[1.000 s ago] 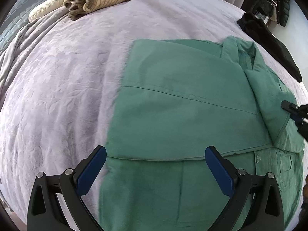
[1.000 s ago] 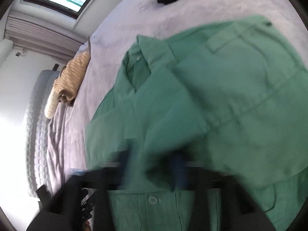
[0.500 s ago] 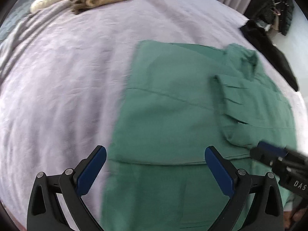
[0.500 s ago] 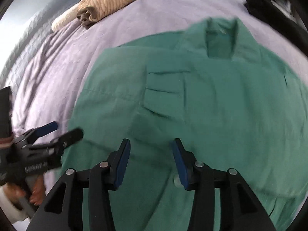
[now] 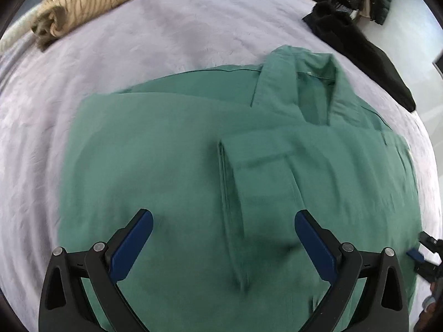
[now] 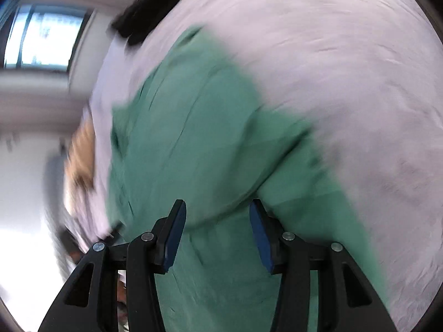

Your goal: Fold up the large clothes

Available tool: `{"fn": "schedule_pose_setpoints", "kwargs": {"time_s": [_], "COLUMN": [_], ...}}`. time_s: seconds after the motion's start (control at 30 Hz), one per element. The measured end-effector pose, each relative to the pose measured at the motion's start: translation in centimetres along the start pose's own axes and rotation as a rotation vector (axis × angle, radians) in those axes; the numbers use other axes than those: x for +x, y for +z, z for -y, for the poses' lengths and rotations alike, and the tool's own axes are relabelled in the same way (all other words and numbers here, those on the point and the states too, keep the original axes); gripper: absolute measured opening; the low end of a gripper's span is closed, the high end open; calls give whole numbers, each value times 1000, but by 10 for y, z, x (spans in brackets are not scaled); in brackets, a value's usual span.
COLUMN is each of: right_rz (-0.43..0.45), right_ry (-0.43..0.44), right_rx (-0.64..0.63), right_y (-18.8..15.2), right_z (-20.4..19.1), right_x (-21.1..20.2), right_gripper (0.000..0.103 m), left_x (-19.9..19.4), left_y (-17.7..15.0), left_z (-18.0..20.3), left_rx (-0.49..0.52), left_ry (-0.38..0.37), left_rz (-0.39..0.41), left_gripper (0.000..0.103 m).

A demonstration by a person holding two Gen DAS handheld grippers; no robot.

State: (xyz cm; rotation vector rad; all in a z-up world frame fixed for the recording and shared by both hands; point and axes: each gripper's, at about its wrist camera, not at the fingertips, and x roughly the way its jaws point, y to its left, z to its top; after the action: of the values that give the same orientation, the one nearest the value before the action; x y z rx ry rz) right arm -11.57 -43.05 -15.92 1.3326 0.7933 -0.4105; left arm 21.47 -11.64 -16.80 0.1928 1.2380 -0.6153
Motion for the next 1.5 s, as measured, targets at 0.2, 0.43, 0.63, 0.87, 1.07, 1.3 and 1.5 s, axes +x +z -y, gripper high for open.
{"fn": "schedule_pose_setpoints", "kwargs": {"time_s": [0.2, 0.43, 0.63, 0.87, 1.07, 1.3, 1.5], "right_rz": [123, 36, -8, 46, 15, 29, 7], "right_ry": [159, 55, 35, -127, -158, -199, -69], "right_rx": [183, 216, -252, -296, -388, -289, -151], "right_y": [27, 21, 25, 118, 123, 136, 109], "right_z": [28, 55, -35, -60, -74, -37, -25], "right_x": [-14, -12, -37, 25, 44, 52, -1], "right_gripper": [3, 4, 51, 54, 2, 2, 24], "left_x": [14, 15, 12, 21, 10, 39, 4], "left_y": [28, 28, 30, 33, 53, 56, 54], "left_z": [16, 26, 21, 27, 32, 42, 38], "left_rx": [1, 36, 44, 62, 72, 113, 156], "left_ry": [-36, 28, 28, -4, -7, 98, 197], "left_rz": [-6, 6, 8, 13, 54, 48, 111], "left_gripper": [37, 62, 81, 31, 13, 14, 65]}}
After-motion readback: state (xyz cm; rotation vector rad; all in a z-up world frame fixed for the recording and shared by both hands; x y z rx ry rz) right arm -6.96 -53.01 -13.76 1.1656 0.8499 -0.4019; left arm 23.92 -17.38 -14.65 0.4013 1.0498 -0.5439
